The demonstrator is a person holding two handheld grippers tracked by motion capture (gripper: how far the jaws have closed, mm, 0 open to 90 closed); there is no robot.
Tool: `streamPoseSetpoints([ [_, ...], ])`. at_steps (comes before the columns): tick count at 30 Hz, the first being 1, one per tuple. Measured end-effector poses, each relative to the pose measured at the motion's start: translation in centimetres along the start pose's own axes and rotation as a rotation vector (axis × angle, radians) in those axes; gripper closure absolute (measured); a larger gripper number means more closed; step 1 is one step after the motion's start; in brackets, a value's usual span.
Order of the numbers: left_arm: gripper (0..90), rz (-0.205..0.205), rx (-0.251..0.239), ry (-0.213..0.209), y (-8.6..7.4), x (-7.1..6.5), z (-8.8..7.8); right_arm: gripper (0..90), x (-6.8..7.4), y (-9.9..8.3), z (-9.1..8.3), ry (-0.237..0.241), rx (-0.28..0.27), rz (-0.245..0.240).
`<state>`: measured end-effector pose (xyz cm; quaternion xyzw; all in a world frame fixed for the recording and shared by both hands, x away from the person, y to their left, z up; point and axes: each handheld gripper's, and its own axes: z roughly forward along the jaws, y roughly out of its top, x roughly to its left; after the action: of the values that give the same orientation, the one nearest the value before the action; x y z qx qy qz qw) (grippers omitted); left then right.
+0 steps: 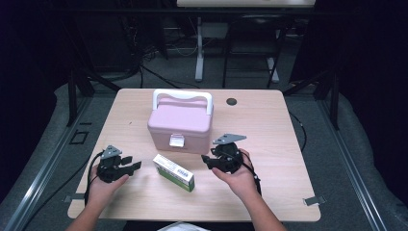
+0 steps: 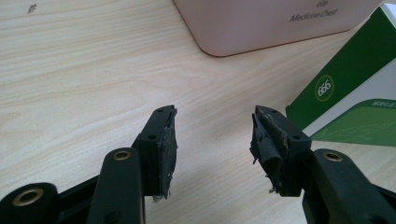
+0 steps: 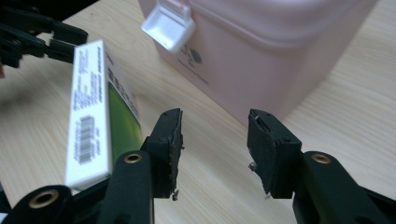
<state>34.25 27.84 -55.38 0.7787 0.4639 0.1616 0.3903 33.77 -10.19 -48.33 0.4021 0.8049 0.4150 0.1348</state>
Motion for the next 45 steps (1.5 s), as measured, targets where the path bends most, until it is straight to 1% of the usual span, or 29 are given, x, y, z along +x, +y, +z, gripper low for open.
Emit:
streamPoseSetpoints([
  [1, 49.7, 0.000, 0.000, 0.000, 0.0, 0.0, 0.0, 54.5, 0.0, 0.0, 0.0, 0.000, 0.000, 0.000],
  [2, 49.7, -0.003, -0.005, 0.000, 0.0, -0.1, 0.1, 54.5, 0.5, 0.7, 0.4, 0.014, 0.001, -0.012],
  [3, 49.7, 0.001, -0.004, -0.002, 0.0, -0.1, 0.1, 54.5, 0.5, 0.7, 0.4, 0.014, 0.001, -0.012],
  [4, 49.7, 0.008, 0.003, -0.007, -0.1, 0.0, 0.0, 54.5, 0.7, 1.0, 0.7, 0.023, 0.003, -0.024],
  [7, 49.7, 0.008, 0.005, -0.006, -0.2, 0.0, -0.2, 54.4, 1.4, 1.7, 1.3, 0.045, 0.016, -0.053],
  [10, 49.7, 0.001, -0.002, 0.001, -0.4, 0.1, -0.4, 54.2, 2.3, 2.2, 1.7, 0.078, 0.019, -0.052],
  [11, 49.7, -0.003, -0.007, 0.006, -0.5, 0.1, -0.5, 53.8, 2.6, 2.3, 1.9, 0.086, 0.020, -0.064],
  [12, 49.7, 0.002, -0.004, 0.007, -0.5, 0.2, -0.6, 53.4, 3.2, 2.4, 2.0, 0.099, 0.025, -0.085],
  [13, 49.7, -0.005, -0.009, 0.013, -0.7, 0.1, -0.7, 53.4, 3.2, 2.4, 2.0, 0.099, 0.025, -0.085],
  [15, 49.7, -0.007, -0.004, 0.015, -0.8, 0.2, -1.0, 53.2, 3.8, 2.5, 2.4, 0.124, 0.034, -0.096],
  [16, 49.7, -0.010, -0.002, 0.020, -0.9, 0.3, -1.1, 53.2, 3.8, 2.5, 2.4, 0.124, 0.034, -0.096],
  [18, 49.7, -0.014, -0.007, 0.025, -1.1, 0.4, -1.3, 53.1, 4.1, 2.6, 2.7, 0.140, 0.040, -0.105],
  [19, 49.7, -0.017, -0.010, 0.030, -1.2, 0.5, -1.5, 53.1, 4.3, 2.6, 2.9, 0.151, 0.041, -0.110],
  [20, 49.7, -0.021, -0.012, 0.034, -1.3, 0.5, -1.6, 53.1, 4.7, 2.7, 3.3, 0.168, 0.050, -0.128],
  [22, 49.7, -0.030, -0.016, 0.044, -1.6, 0.6, -1.9, 53.1, 5.1, 2.7, 3.9, 0.186, 0.056, -0.137],
  [23, 49.7, -0.031, -0.009, 0.045, -1.7, 0.7, -2.1, 53.1, 5.1, 2.7, 3.9, 0.186, 0.056, -0.137],
  [25, 49.7, -0.036, -0.005, 0.055, -2.0, 0.8, -2.4, 53.1, 5.5, 2.8, 4.4, 0.201, 0.063, -0.143],
  [26, 49.7, -0.042, -0.015, 0.060, -2.1, 0.8, -2.5, 53.2, 5.7, 2.8, 4.6, 0.207, 0.069, -0.146],
  [27, 49.7, -0.043, -0.014, 0.064, -2.3, 0.9, -2.8, 53.2, 5.9, 2.8, 4.8, 0.216, 0.072, -0.153],
  [28, 49.7, -0.052, -0.023, 0.072, -2.5, 1.0, -3.0, 54.0, 6.3, 2.8, 5.2, 0.226, 0.085, -0.163],
  [29, 49.7, -0.052, -0.023, 0.072, -2.5, 1.0, -3.0, 54.0, 6.3, 2.8, 5.2, 0.226, 0.085, -0.163],
  [30, 49.7, -0.058, -0.021, 0.079, -2.6, 1.1, -3.3, 55.0, 6.6, 2.8, 5.5, 0.228, 0.095, -0.178],
  [31, 49.7, -0.058, -0.021, 0.079, -2.6, 1.1, -3.3, 55.5, 6.7, 2.8, 5.7, 0.227, 0.098, -0.181],
  [33, 49.7, -0.066, -0.032, 0.086, -2.7, 1.1, -3.3, 55.8, 6.8, 2.8, 5.9, 0.225, 0.106, -0.183],
  [37, 49.7, -0.070, -0.027, 0.090, -2.8, 1.2, -3.4, 57.7, 6.8, 2.5, 6.6, 0.219, 0.132, -0.183],
  [38, 49.7, -0.070, -0.027, 0.090, -2.8, 1.2, -3.4, 58.4, 6.8, 2.4, 6.8, 0.225, 0.137, -0.184],
  [45, 49.7, -0.079, -0.029, 0.079, -2.6, 1.3, -2.9, 59.7, 7.0, 2.3, 7.1, 0.221, 0.154, -0.197],
])
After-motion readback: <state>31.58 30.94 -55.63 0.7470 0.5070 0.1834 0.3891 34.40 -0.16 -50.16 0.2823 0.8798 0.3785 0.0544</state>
